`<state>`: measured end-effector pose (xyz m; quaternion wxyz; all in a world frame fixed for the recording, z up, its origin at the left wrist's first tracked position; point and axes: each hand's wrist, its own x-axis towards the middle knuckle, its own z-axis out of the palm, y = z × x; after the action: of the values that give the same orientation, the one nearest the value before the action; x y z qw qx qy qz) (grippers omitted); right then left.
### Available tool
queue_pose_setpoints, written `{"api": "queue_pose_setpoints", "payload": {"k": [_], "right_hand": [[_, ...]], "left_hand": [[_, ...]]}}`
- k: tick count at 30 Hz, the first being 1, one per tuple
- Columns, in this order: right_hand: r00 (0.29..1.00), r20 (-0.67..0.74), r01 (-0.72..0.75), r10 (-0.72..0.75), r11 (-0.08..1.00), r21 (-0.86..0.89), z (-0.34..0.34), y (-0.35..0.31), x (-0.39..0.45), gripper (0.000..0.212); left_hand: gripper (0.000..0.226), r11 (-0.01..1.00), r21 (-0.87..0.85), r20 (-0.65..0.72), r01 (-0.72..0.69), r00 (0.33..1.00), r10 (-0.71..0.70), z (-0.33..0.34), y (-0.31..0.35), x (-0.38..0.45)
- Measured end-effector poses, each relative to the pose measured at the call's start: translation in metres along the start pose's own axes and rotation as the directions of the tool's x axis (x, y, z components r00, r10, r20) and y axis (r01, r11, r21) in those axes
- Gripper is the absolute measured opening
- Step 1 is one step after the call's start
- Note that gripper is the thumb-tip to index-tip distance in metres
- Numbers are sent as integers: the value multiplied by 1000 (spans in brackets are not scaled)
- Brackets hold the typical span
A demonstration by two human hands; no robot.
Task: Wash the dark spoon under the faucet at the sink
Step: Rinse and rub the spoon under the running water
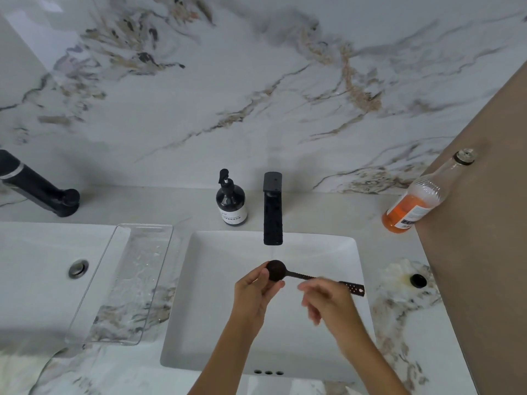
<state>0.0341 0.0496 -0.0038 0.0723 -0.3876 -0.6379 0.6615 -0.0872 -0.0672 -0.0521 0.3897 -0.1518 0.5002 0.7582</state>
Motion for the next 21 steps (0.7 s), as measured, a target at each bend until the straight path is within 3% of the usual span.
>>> {"api": "queue_pose_setpoints", "payload": {"k": [2,3,5,6,10,14,17,21], "right_hand": [[975,-25,-205,221,936,286,13,16,1,11],[947,-16,-274,320,836,475,17,21,6,9],[918,34,-279,394,585,762,20,26,21,16],[924,34,-245,382,519,819,20,27,28,19],[948,-25,-182,318,601,778,24,23,51,19],[952,-16,-194,305,645,739,24,20,63,21],[955,-20,-189,297,657,730,20,23,69,21],[952,-35,-183,304,659,729,18,27,72,19]], "left_hand": [[24,1000,-12,-12,-1,1000,1,1,-1,3],[24,1000,-12,-20,-2,1000,2,2,-2,5],[24,1000,22,-38,-9,999,10,3,-1,10],[24,998,64,-47,-13,999,16,5,0,11],[22,952,304,-111,-18,992,54,13,10,24],[15,840,541,-111,-54,985,134,22,21,37],[5,776,627,-87,-72,983,161,24,24,47],[21,766,642,-54,-38,994,94,22,23,55]]}}
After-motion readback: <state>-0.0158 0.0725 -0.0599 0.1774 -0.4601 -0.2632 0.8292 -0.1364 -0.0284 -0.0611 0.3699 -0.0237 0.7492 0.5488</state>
